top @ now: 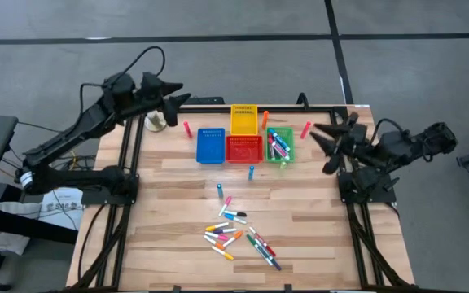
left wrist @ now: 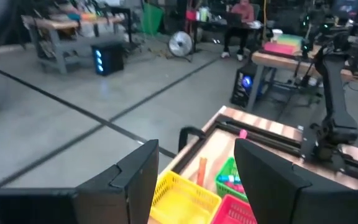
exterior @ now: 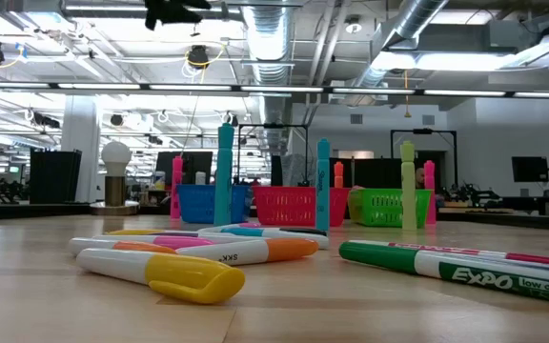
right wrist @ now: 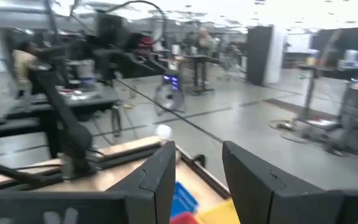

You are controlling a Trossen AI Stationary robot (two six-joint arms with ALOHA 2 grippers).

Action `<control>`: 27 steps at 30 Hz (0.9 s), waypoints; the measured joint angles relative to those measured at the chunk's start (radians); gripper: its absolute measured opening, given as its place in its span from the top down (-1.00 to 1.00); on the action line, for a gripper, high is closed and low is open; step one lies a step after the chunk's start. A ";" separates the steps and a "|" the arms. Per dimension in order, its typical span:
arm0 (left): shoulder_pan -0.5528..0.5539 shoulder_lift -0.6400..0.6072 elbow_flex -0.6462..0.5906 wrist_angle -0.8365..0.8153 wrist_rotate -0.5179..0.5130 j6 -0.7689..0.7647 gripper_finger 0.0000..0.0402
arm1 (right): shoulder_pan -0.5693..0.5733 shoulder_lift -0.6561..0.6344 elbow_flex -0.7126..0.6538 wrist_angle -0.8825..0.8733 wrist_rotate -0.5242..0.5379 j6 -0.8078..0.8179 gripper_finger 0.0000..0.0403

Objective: Pick & Place Markers
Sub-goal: Put the left large light blue highlighter pen into the red bin

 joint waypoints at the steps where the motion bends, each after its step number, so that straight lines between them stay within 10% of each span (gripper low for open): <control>1: 0.018 0.012 0.000 0.000 0.031 -0.003 -0.04 | -0.015 -0.010 0.000 -0.028 0.001 0.014 0.38; 15: 0.086 0.065 -0.003 -0.018 0.157 0.039 -0.04 | -0.207 0.019 0.000 -0.268 -0.016 0.280 0.38; 27: 0.049 -0.028 -0.069 -0.343 0.159 0.013 -0.04 | -0.161 0.154 0.000 -0.206 -0.110 0.491 0.38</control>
